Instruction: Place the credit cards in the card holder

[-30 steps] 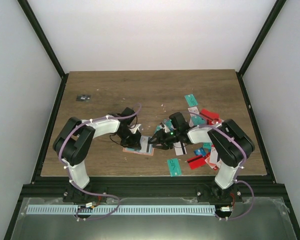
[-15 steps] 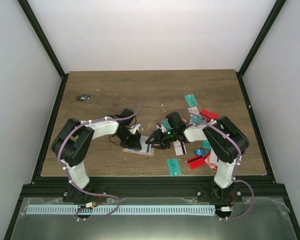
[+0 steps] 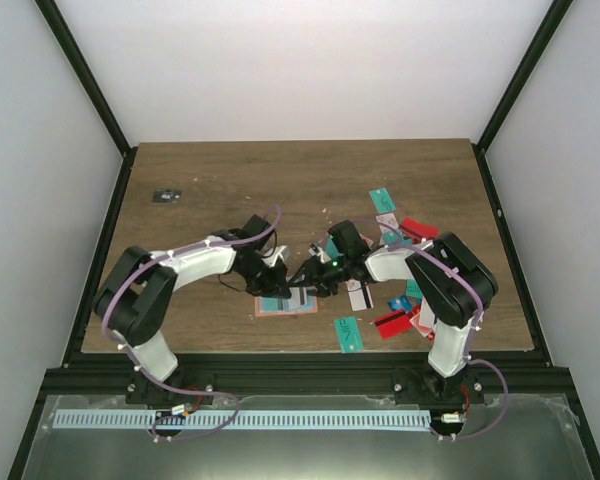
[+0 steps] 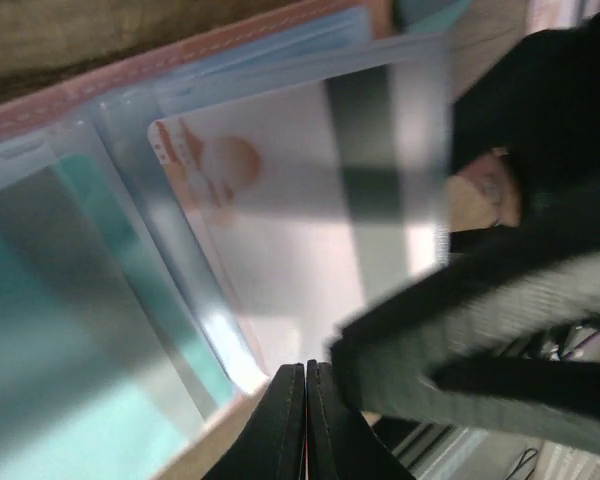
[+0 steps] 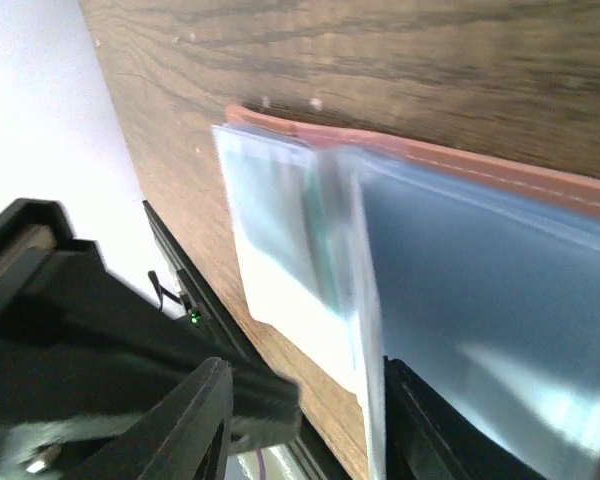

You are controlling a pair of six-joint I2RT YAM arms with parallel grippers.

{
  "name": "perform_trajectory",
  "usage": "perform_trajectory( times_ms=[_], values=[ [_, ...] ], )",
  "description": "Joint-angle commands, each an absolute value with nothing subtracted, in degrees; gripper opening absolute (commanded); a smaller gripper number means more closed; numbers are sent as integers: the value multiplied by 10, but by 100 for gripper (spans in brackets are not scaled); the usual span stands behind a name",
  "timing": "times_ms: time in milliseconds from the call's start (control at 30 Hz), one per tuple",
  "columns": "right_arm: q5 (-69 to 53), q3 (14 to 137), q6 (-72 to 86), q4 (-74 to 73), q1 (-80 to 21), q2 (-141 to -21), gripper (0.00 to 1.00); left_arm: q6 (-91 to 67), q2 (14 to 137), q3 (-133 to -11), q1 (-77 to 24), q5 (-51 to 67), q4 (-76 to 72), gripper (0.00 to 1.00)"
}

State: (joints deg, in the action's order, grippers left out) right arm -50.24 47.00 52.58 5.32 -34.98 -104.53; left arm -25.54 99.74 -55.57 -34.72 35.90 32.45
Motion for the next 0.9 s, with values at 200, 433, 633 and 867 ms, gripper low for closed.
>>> perform_trajectory(
  times_ms=[200,433,633,867],
  values=[
    [-503,565,511,-13,-407,-1058,47,-310,830,-537,-302,250,409,5],
    [-556,644,496,-12,-445,-1121,54,-331,708,-480,-250,196,450,5],
    [-523,663,436,-85,-445,-1080,57,-328,663,-475,-249,196,456,6],
    [-399,586,401,-197,-434,-956,63,-310,673,-494,-290,220,443,6]
  ],
)
